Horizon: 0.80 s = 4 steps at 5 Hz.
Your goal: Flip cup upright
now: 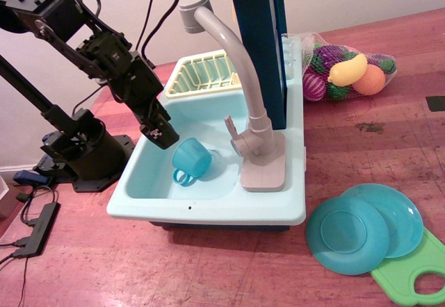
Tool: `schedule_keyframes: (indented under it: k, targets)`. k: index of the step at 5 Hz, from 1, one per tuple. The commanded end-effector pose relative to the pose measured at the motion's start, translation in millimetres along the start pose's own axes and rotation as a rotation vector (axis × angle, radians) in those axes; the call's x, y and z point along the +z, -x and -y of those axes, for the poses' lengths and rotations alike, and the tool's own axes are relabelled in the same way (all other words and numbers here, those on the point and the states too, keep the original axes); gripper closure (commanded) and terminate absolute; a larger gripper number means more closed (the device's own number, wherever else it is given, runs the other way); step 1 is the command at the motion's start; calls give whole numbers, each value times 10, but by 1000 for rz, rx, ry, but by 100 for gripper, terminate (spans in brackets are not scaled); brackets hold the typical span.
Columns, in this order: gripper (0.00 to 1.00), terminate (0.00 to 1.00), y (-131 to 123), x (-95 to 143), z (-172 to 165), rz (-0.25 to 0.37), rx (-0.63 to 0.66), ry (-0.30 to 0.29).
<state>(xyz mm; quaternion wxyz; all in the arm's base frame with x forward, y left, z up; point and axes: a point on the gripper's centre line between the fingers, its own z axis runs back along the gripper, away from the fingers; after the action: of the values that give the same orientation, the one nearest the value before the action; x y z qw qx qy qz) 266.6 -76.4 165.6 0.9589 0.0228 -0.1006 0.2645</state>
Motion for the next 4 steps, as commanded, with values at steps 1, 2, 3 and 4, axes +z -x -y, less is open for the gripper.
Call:
schedule_keyframes:
  k: [1,2,3,4]
  targets:
    - [0,0,0,0,0,0,0,0]
    - [0,0,42,-99,-53,37,83,3]
    - [0,0,71,-224,-55,60,147,13]
    - [0,0,95,-411,5,52,184,23]
